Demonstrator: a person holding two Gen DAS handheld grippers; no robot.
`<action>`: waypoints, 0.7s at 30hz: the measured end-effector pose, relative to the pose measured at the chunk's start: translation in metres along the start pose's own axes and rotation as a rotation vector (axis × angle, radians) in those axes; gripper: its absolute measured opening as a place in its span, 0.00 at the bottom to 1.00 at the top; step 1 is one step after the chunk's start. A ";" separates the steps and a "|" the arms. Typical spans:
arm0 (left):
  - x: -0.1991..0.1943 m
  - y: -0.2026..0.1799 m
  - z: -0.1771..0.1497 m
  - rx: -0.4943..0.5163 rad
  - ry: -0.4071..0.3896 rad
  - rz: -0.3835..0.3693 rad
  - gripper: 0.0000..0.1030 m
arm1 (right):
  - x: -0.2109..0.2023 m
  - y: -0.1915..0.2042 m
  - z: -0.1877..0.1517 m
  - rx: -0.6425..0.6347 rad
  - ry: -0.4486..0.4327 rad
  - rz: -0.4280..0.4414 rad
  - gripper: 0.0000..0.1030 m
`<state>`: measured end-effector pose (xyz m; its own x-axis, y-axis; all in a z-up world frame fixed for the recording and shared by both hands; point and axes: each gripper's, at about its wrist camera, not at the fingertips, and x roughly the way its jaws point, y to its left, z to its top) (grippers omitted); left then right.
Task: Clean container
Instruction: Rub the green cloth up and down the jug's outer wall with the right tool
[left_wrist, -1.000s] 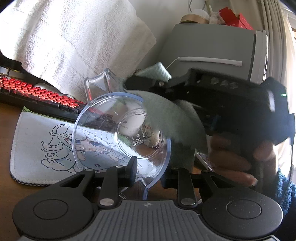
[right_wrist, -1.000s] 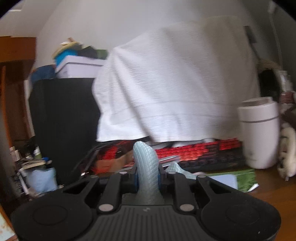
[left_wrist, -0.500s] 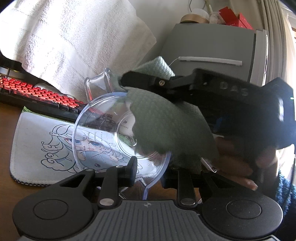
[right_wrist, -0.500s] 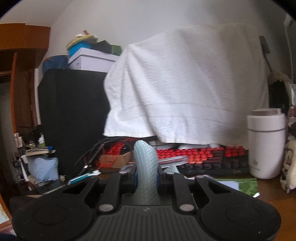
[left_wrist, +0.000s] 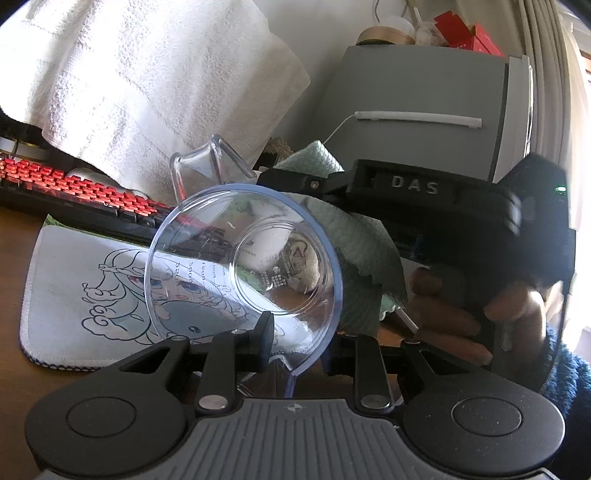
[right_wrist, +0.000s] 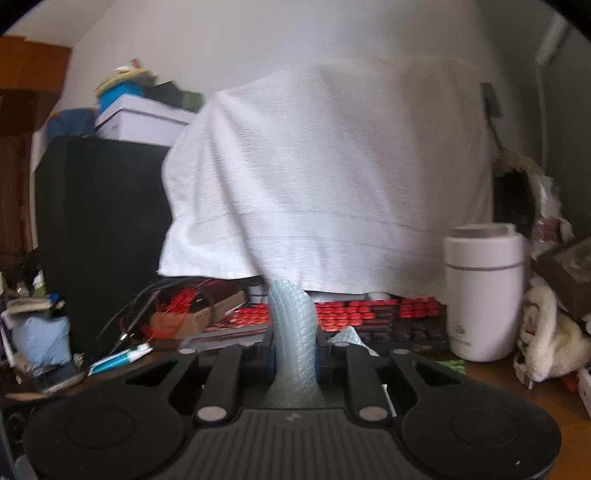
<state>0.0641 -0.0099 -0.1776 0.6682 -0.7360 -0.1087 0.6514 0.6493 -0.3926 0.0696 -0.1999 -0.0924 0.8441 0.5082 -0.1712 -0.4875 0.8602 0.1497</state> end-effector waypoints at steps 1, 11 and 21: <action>0.000 0.000 0.000 -0.001 0.000 0.000 0.25 | -0.001 0.003 0.000 0.002 0.004 0.033 0.16; 0.000 0.001 0.000 -0.003 0.000 0.001 0.25 | -0.007 0.020 -0.002 -0.061 0.018 0.180 0.16; 0.001 0.002 0.000 -0.002 0.000 0.002 0.25 | -0.001 -0.022 0.005 -0.019 0.004 0.008 0.15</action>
<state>0.0660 -0.0098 -0.1787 0.6694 -0.7348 -0.1097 0.6493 0.6504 -0.3942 0.0808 -0.2192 -0.0905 0.8393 0.5150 -0.1741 -0.4982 0.8568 0.1326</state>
